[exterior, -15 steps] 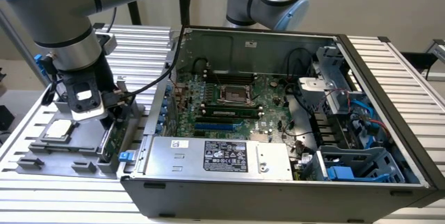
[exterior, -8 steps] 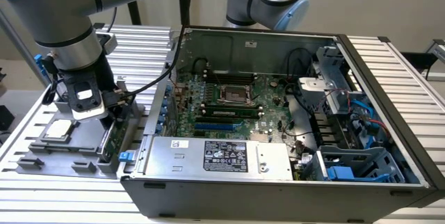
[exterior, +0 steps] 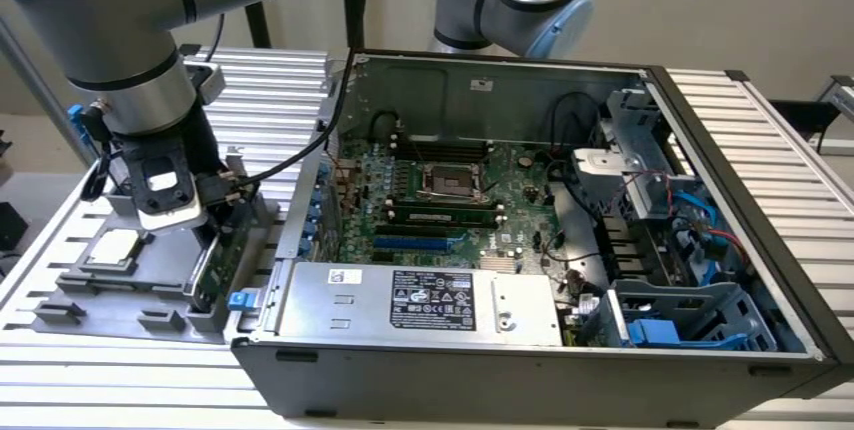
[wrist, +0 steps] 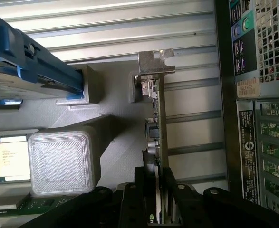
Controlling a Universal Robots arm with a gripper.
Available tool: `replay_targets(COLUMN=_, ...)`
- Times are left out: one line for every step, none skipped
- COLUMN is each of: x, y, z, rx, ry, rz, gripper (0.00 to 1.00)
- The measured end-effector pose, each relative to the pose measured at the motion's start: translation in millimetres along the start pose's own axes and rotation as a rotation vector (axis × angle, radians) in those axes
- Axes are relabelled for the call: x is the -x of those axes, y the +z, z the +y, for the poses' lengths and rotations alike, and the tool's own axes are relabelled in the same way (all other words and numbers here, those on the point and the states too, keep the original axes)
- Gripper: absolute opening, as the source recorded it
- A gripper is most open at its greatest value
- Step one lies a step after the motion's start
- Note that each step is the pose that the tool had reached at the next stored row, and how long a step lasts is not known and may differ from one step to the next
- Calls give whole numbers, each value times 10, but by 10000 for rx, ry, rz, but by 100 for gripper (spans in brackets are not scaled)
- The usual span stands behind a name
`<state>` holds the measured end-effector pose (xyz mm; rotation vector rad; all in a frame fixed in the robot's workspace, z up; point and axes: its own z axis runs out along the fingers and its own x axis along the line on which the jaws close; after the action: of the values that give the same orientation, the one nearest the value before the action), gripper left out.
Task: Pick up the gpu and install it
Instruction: 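Pick up the gpu and move the gpu toward the slot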
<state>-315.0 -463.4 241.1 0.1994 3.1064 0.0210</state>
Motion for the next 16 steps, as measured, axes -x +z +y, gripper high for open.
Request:
replay_targets(x=0, y=0, z=0, rx=0, ry=-5, rz=0, gripper=27)
replay_targets(x=0, y=0, z=0, rx=1, ry=-28, rz=1, gripper=27)
replay_targets(x=0, y=0, z=0, rx=2, ry=-90, rz=2, gripper=27)
replay_targets(x=0, y=1, z=0, rx=5, ry=-197, rz=3, gripper=27)
replay_targets(x=-1, y=1, z=1, rx=9, ry=-340, rz=5, gripper=27)
replay_targets(x=-1, y=1, z=1, rx=11, ry=-501, rz=6, gripper=27)
replay_targets(x=0, y=1, z=0, rx=13, ry=-683, rz=8, gripper=27)
replay_targets(x=0, y=1, z=0, rx=15, ry=-852, rz=10, gripper=27)
replay_targets(x=-1, y=1, z=0, rx=15, ry=-1027, rz=13, gripper=27)
replay_targets(x=-1, y=1, z=0, rx=13, ry=-1195, rz=17, gripper=27)
replay_targets(x=-2, y=0, z=0, rx=12, ry=-1360, rz=19, gripper=27)
replay_targets(x=-2, y=0, z=-1, rx=9, ry=-1529, rz=20, gripper=27)
replay_targets(x=-3, y=0, z=-1, rx=7, ry=-1695, rz=22, gripper=27)
replay_targets(x=-4, y=0, z=-1, rx=4, ry=-1864, rz=24, gripper=27)
replay_targets(x=-4, y=0, z=-1, rx=2, ry=-2013, rz=26, gripper=27)
replay_targets(x=-4, y=0, z=-1, rx=2, ry=-2057, rz=26, gripper=27)
